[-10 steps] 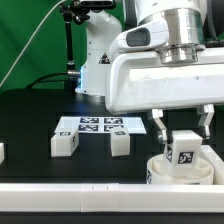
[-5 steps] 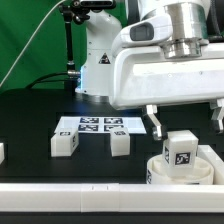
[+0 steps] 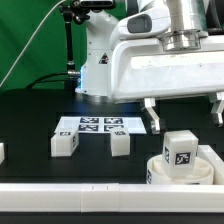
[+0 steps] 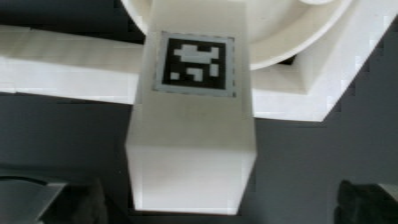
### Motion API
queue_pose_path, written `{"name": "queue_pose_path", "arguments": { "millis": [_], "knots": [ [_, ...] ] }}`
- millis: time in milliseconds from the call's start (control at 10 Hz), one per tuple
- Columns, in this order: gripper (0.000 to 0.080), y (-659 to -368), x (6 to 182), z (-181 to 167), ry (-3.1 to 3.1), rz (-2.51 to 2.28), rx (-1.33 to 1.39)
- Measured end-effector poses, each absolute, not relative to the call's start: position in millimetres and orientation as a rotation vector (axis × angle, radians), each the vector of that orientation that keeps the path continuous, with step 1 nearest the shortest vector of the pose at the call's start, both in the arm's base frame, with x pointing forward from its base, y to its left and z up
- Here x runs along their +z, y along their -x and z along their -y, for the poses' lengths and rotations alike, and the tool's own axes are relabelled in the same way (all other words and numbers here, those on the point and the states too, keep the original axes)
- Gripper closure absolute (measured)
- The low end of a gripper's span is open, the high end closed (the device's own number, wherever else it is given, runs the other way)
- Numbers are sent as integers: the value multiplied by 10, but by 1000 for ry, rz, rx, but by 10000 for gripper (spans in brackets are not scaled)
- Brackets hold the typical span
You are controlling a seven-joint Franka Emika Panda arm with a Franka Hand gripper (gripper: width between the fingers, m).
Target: Assemble stool
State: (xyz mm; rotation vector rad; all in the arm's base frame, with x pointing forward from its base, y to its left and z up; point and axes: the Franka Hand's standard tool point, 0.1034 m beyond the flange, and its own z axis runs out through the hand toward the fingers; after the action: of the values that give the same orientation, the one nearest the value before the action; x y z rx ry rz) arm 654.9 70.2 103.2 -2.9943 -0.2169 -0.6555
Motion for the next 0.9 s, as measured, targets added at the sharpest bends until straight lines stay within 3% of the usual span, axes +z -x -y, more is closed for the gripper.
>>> {"name": "queue_pose_path", "arguments": {
  "millis": [400, 900],
  "knots": [
    [150, -6460, 942, -760, 2992, 12, -536],
    [150, -6336, 907, -714, 3009, 45, 3]
  ]
}}
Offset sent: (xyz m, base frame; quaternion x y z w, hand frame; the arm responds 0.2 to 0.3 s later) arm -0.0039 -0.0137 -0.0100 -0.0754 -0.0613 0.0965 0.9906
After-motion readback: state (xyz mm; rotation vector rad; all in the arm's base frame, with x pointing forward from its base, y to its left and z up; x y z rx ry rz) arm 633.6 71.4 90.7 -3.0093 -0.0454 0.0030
